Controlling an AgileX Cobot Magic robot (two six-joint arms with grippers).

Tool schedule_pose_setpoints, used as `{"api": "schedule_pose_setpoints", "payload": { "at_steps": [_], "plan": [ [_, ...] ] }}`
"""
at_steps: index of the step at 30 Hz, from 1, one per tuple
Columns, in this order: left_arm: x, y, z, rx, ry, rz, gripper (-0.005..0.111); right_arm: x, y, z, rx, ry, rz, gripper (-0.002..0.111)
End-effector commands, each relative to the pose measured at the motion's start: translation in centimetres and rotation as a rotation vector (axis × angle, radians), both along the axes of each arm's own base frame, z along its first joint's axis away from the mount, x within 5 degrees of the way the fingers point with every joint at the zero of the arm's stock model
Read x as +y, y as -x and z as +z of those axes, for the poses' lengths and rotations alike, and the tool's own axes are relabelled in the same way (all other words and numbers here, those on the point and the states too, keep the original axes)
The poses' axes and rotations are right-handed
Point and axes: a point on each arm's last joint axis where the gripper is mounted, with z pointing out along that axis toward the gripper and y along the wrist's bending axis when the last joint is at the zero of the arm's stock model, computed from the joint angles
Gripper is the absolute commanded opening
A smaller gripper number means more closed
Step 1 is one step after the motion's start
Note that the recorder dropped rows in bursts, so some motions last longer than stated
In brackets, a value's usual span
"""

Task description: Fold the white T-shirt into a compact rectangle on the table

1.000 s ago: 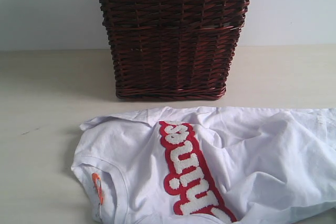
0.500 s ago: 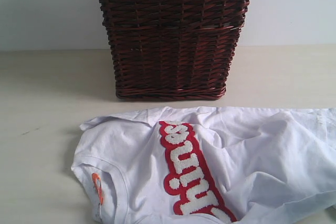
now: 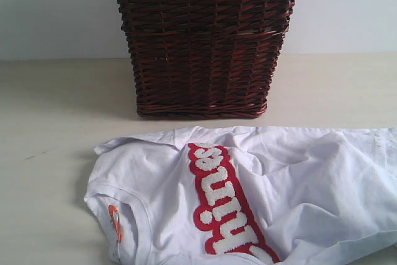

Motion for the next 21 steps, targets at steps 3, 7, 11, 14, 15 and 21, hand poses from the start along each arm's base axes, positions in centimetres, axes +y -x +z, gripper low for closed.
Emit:
{"api": "schedule_pose_setpoints", "payload": {
  "at_steps": [3, 7, 11, 14, 15, 21],
  "plan": [
    [0.0, 0.0, 0.1, -0.011, 0.007, -0.006, 0.000, -0.2, -0.1, 0.0, -0.028, 0.007, -0.024, 0.000],
    [0.0, 0.0, 0.1, -0.011, 0.007, -0.006, 0.000, -0.2, 0.0, 0.9, -0.070, 0.058, 0.020, 0.000],
    [0.0, 0.0, 0.1, -0.011, 0.007, -0.006, 0.000, -0.7, 0.1, 3.1, -0.162, 0.222, 0.089, 0.000],
    [0.0, 0.0, 0.1, -0.011, 0.007, -0.006, 0.000, -0.6, 0.3, 5.3, -0.240, 0.317, 0.159, 0.000],
    [0.0, 0.0, 0.1, -0.011, 0.007, -0.006, 0.000, -0.4, 0.4, 6.0, -0.262, 0.342, 0.207, 0.000],
    [0.0, 0.0, 0.1, -0.011, 0.007, -0.006, 0.000, 2.6, 2.2, 8.3, -0.251, 0.289, 0.624, 0.000]
  ]
}}
